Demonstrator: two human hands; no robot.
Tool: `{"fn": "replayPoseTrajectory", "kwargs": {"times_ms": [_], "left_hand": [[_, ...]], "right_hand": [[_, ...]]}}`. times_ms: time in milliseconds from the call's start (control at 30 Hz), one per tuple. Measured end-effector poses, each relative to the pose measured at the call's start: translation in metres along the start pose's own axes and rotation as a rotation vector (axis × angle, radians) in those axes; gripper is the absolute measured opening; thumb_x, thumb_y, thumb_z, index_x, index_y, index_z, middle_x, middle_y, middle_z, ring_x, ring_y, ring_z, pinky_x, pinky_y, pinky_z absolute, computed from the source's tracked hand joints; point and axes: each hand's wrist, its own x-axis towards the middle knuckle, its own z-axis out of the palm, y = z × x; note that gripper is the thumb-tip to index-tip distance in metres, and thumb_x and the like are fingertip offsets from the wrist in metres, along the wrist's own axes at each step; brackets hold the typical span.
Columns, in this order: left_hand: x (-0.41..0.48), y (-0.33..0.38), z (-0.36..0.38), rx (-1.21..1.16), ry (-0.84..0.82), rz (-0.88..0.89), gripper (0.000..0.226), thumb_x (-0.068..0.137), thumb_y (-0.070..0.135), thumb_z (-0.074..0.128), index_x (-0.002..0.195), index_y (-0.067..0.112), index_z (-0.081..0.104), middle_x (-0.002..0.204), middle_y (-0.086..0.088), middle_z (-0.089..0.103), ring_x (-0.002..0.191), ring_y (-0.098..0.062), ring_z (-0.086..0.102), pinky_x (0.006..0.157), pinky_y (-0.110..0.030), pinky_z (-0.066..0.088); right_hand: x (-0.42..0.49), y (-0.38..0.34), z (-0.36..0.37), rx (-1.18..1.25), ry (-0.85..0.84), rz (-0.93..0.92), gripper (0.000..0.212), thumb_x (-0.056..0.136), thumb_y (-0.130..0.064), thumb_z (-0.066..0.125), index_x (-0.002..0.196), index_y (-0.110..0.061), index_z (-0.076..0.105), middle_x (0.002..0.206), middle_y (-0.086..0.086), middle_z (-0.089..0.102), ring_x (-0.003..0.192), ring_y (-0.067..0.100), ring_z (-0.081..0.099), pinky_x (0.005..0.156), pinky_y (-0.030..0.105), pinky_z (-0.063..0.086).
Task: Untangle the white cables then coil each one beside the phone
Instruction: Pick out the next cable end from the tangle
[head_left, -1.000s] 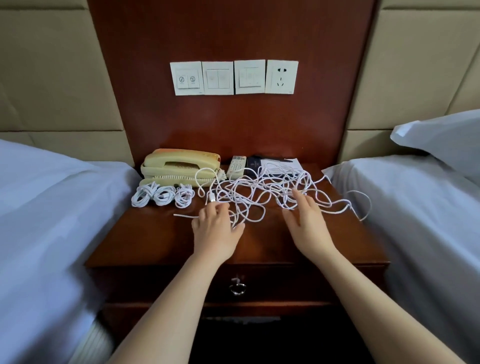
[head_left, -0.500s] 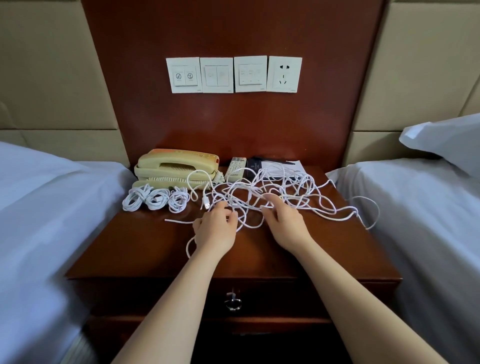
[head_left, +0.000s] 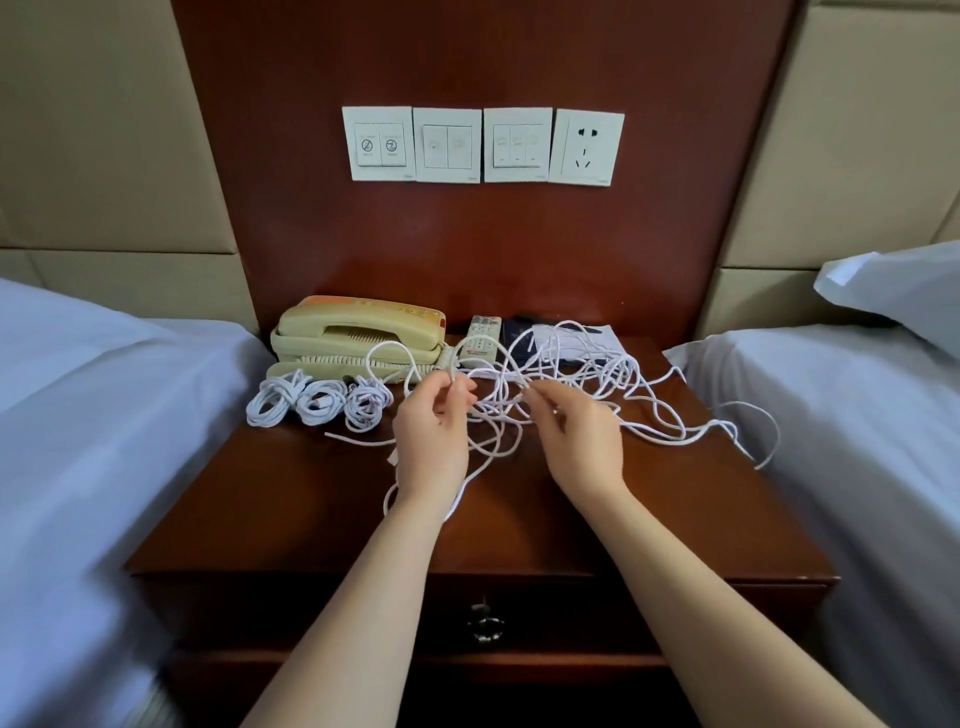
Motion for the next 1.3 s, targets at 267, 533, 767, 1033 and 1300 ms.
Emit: {"fn": "replayPoseTrajectory", "kwargs": {"times_ms": [267,533,767,1033,1300], "left_hand": [[0.007,0.010,-0.012,0.381,-0.134,0.148,0.014,0.093,0.022,0.056,0.082,0.016,0.063,0.071,0.010,0.061,0.071,-0.010,0.059,0.062,-0.021,0.043],[0.017,0.010,-0.036,0.732,-0.081,0.262,0.020,0.092,0.027,0.058,0.075,0.016,0.057,0.067,0.001,0.061,0.058,-0.021,0.051,0.054,-0.028,0.030],[0.001,0.041,-0.028,0.499,-0.412,0.104,0.037,0.088,0.025,0.057,0.057,0.012,0.040,0.050,-0.001,0.034,0.046,-0.016,0.035,0.040,-0.021,0.030],[-0.024,0.056,-0.018,0.460,-0.596,0.156,0.031,0.084,0.022,0.060,0.057,0.024,0.044,0.050,0.006,0.039,0.048,-0.008,0.037,0.046,-0.021,0.030],[-0.019,0.050,-0.033,0.203,-0.672,-0.045,0.023,0.098,0.013,0.043,0.080,0.016,0.057,0.071,0.000,0.059,0.055,-0.005,0.056,0.049,-0.022,0.045]], "right_hand": [[0.009,0.003,-0.045,0.083,0.257,0.041,0.015,0.093,-0.016,0.057,0.094,-0.008,0.069,0.078,-0.006,0.063,0.067,0.009,0.052,0.063,0.014,0.033],[0.001,0.022,-0.080,0.003,0.339,0.177,0.016,0.094,-0.017,0.056,0.093,-0.008,0.069,0.075,-0.002,0.059,0.072,0.020,0.057,0.066,0.027,0.036],[-0.010,0.028,-0.087,-0.496,-0.206,0.120,0.034,0.093,-0.022,0.052,0.125,-0.015,0.059,0.139,0.009,0.049,0.130,0.035,0.038,0.097,0.038,0.031],[-0.031,-0.020,-0.074,-0.419,-0.209,-0.434,0.041,0.095,-0.029,0.034,0.121,-0.011,0.060,0.118,0.007,0.065,0.118,0.025,0.055,0.108,0.043,0.026],[-0.020,-0.013,-0.076,-0.024,-0.203,-0.329,0.023,0.094,-0.027,0.049,0.078,-0.016,0.061,0.068,-0.014,0.044,0.067,0.007,0.043,0.063,0.025,0.037]]}}
